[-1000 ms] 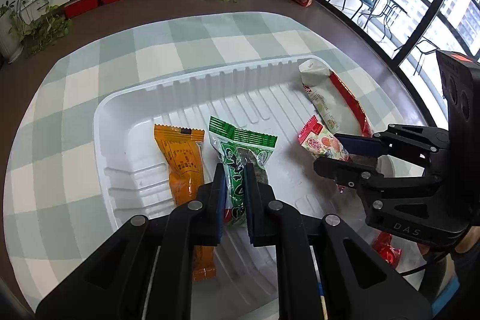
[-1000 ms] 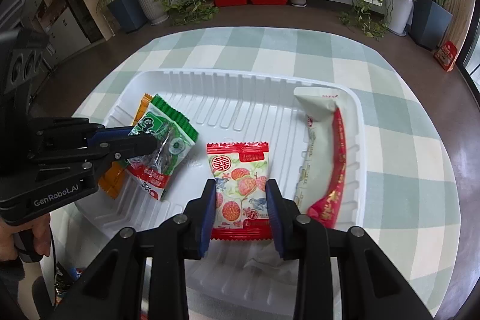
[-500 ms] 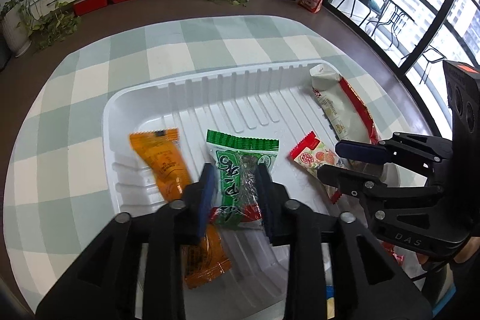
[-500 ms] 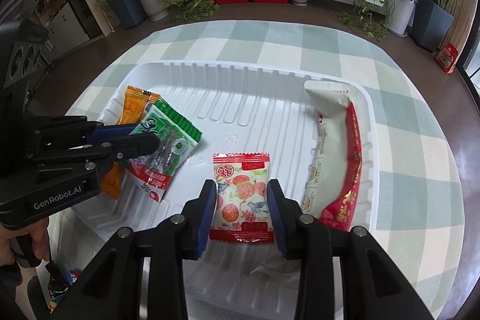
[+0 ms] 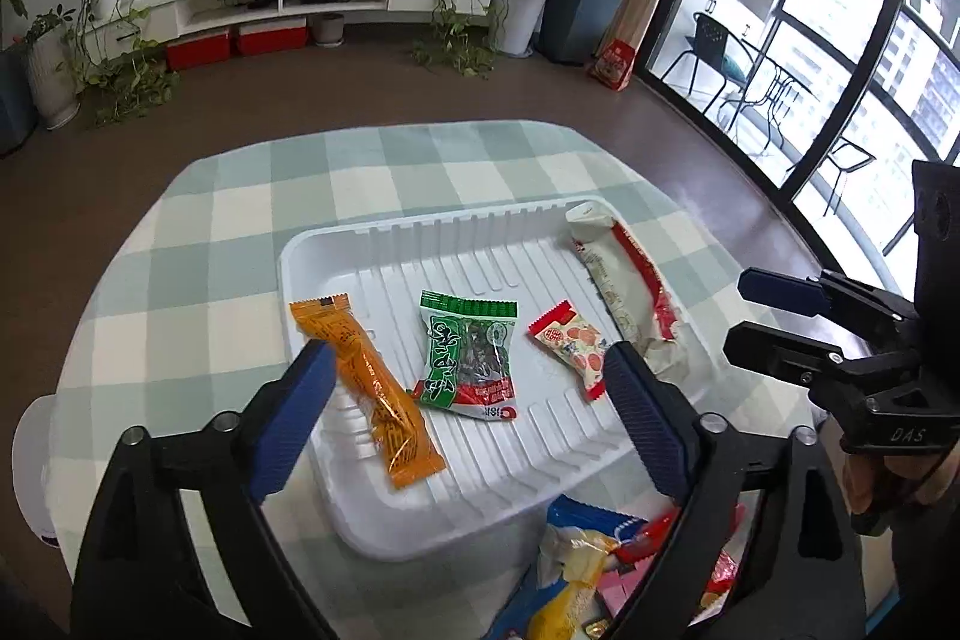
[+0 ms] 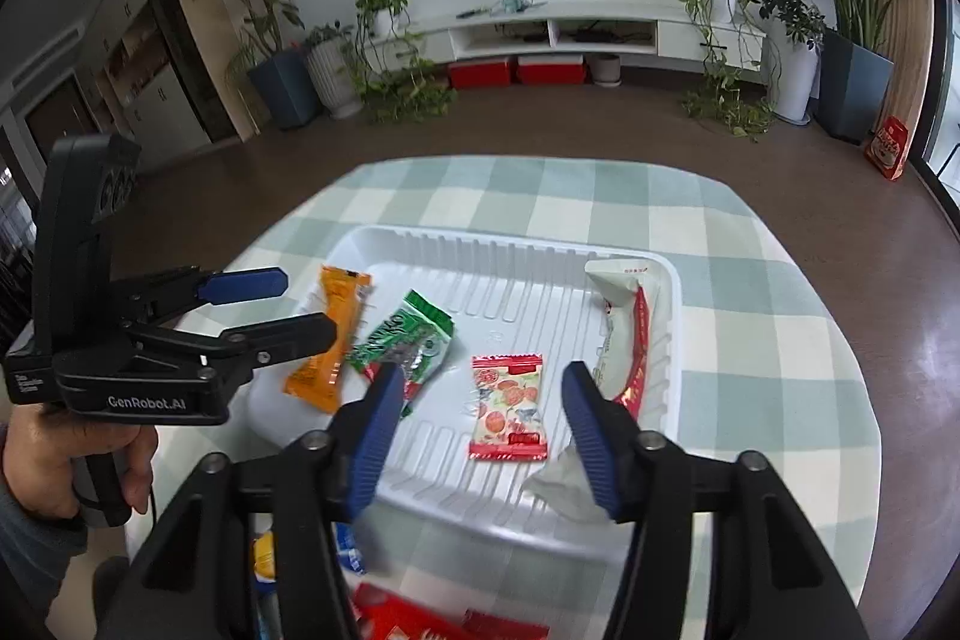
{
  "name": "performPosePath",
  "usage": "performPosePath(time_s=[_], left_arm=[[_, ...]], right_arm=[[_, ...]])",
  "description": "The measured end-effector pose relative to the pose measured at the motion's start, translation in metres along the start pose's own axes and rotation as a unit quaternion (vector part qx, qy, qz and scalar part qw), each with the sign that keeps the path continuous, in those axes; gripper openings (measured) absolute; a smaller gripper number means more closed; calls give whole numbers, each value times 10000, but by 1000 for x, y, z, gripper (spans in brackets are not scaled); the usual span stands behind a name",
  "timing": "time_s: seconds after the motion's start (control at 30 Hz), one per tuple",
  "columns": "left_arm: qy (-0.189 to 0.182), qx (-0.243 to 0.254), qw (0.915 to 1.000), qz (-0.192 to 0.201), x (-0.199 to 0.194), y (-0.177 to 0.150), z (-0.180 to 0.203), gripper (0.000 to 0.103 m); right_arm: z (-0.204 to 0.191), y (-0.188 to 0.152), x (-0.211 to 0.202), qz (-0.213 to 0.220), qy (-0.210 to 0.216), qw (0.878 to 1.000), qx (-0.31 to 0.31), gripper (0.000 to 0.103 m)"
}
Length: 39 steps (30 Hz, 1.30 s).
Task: Organize snacks
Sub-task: 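Open both grippers and withdraw them from the tray toward the pile, then grasp the black snack packet with the left gripper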
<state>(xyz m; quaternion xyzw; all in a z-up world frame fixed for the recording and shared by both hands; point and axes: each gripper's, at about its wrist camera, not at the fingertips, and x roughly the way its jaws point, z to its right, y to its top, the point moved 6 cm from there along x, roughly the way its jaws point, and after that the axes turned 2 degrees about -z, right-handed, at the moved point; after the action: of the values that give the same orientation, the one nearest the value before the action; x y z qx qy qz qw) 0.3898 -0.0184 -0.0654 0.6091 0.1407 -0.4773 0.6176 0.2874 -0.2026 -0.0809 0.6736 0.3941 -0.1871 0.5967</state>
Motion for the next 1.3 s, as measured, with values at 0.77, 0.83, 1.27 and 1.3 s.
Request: performPosePath(time_s=[0.77,0.83,1.27,1.3], left_arm=[[470,-1592,9861,69,-132,-251,19,103],[701,-1542,9855,-40,-127,-263,22,102],[841,-1156,9877,-626,-78,-258,33,99],[785,-1147,9880,-668,-77,-259,31,88]], right_arm=[[-30,-189,-107,470,-59,9966,681,83],[-33,-206,-105,391,-121,9963,762,81],[-49,-231,-105,241,-125,9977,617,78],[-49,-232,-104,222,-115,9978,612,78]])
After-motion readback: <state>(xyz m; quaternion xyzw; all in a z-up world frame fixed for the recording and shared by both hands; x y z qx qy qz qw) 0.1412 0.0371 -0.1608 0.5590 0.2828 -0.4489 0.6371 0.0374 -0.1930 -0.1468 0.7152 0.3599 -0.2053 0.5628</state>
